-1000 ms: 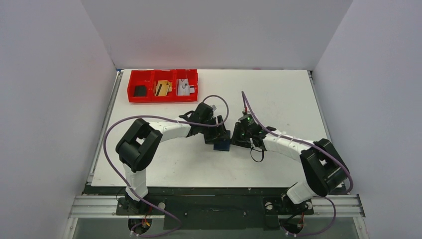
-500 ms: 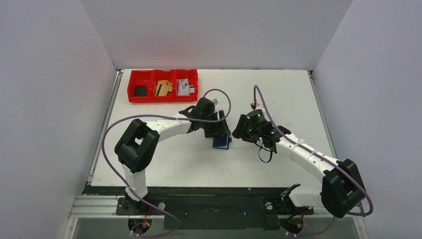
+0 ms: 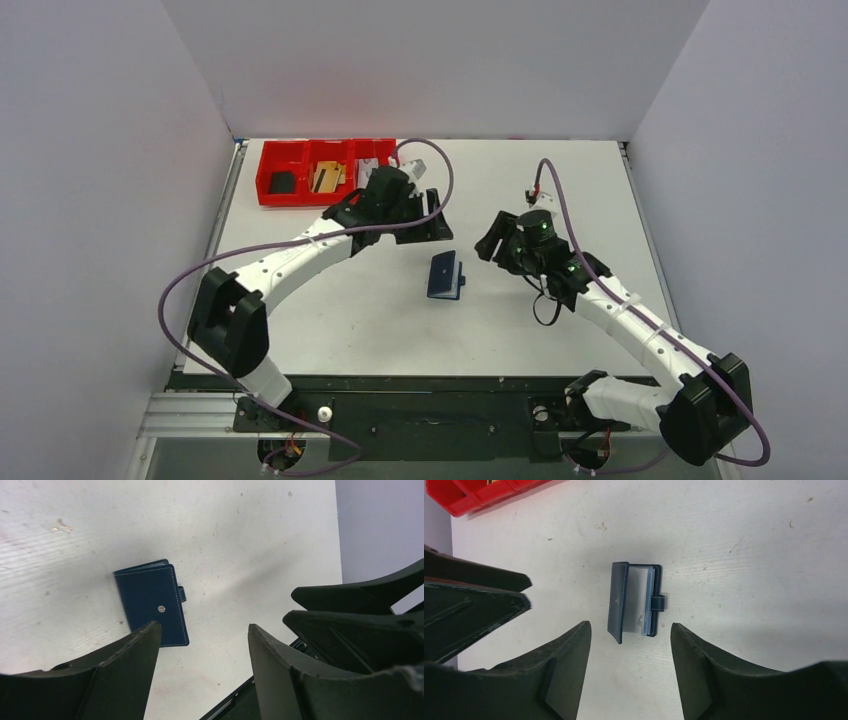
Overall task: Take the credit cards out of the card holder
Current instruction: Reset both arms
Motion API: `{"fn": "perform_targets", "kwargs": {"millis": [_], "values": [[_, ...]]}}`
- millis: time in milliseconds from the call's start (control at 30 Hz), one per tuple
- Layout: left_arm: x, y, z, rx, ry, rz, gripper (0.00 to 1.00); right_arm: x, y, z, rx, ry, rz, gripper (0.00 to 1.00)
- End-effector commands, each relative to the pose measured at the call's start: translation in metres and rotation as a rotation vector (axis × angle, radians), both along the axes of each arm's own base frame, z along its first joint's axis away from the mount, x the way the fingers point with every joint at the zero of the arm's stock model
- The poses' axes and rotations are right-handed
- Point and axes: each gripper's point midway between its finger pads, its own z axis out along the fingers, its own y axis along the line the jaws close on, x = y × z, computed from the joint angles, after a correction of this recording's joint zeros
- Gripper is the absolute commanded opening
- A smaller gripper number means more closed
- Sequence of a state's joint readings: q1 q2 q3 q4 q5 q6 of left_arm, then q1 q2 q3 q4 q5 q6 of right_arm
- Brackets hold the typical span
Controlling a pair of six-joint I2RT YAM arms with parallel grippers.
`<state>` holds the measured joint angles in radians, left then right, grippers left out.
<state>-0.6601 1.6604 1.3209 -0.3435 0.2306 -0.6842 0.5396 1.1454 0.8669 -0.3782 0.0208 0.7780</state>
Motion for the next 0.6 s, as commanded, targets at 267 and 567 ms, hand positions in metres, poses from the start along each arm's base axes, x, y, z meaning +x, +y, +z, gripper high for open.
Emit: {"fn": "perform_targets", "kwargs": {"millis": [267, 567], "values": [[0.01, 0.103, 0.076, 0.097, -0.248, 0.201, 0.62, 0.017, -0.01, 0.064, 0.053, -0.187, -0.062, 0.6], [0.007, 0.135, 0.058, 0.153, -0.262, 0.252, 0.62, 0.021, -0.011, 0.064, 0.054, -0.208, -0.078, 0.63]]}}
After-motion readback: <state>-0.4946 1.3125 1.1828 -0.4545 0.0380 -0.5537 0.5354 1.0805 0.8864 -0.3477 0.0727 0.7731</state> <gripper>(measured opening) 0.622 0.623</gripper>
